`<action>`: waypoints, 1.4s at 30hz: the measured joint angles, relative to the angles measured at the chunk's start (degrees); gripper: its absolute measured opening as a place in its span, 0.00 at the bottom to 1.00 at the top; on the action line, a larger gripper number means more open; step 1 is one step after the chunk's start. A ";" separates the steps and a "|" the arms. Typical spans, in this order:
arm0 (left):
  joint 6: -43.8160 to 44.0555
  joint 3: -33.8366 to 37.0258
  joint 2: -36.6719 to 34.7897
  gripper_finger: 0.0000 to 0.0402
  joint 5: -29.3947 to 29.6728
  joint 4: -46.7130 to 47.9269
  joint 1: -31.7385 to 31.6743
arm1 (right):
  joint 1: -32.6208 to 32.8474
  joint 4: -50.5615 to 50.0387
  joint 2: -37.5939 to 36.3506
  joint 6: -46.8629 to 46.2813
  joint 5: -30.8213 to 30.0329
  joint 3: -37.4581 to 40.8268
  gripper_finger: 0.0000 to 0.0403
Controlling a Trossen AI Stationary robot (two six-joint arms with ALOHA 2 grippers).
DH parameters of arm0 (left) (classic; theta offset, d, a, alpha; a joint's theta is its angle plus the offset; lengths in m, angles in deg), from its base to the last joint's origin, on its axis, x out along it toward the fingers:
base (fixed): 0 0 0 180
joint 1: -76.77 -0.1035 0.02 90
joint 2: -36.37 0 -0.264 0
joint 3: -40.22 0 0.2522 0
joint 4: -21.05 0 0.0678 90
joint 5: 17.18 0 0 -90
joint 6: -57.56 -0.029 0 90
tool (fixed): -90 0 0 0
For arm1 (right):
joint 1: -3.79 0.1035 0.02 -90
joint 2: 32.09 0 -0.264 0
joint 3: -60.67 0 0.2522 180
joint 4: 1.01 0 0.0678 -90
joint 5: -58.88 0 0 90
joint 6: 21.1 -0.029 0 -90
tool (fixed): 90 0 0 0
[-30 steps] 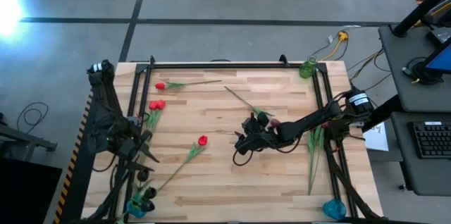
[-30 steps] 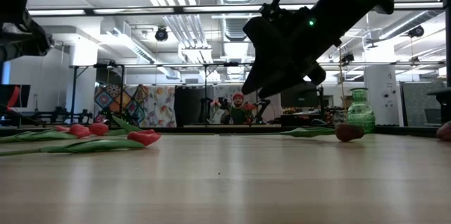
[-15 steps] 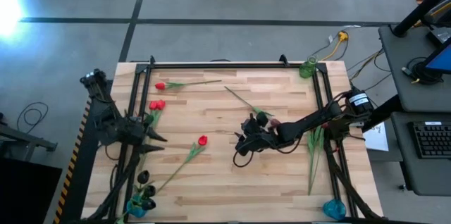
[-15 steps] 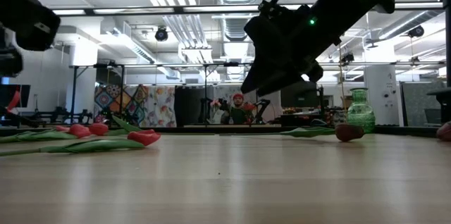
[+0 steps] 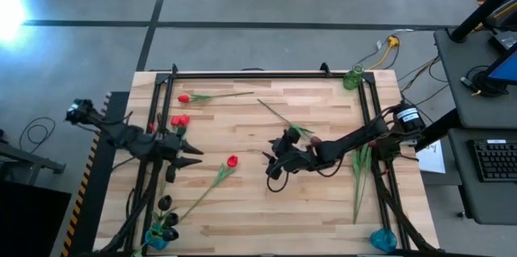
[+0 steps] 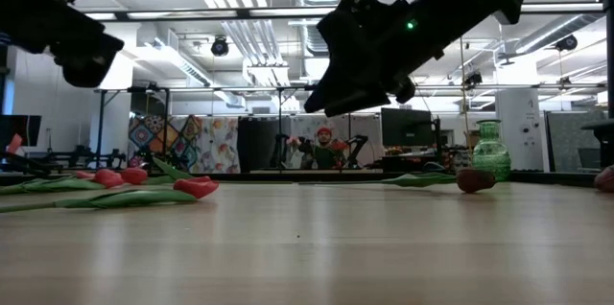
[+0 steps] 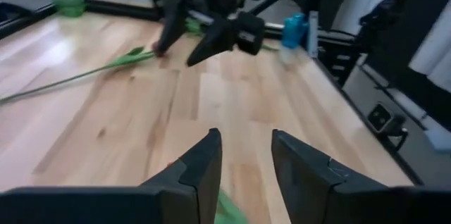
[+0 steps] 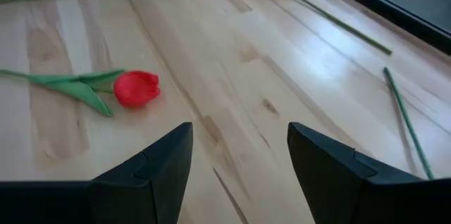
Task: Sort flowers into vase by color
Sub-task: Put the dark red tulip into the green vase
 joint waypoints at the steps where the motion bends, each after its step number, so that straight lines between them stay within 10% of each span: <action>1: -0.80 0.38 0.46 0.27 -2.47 -1.58 -1.63 | 0.00 0.18 0.18 0.01 0.06 -0.11 0.56; 15: -3.28 1.13 4.97 0.27 -15.72 -7.79 -16.91 | -0.07 -5.99 1.28 -7.02 2.36 -0.81 0.56; 30: -1.12 7.47 5.39 0.27 -11.03 -16.31 -16.78 | -3.33 -70.07 -1.55 -40.60 13.46 -23.37 0.56; 42: -0.92 10.22 6.40 0.27 -11.09 -19.62 -16.73 | -14.08 -58.65 0.37 -62.15 19.56 -21.26 0.56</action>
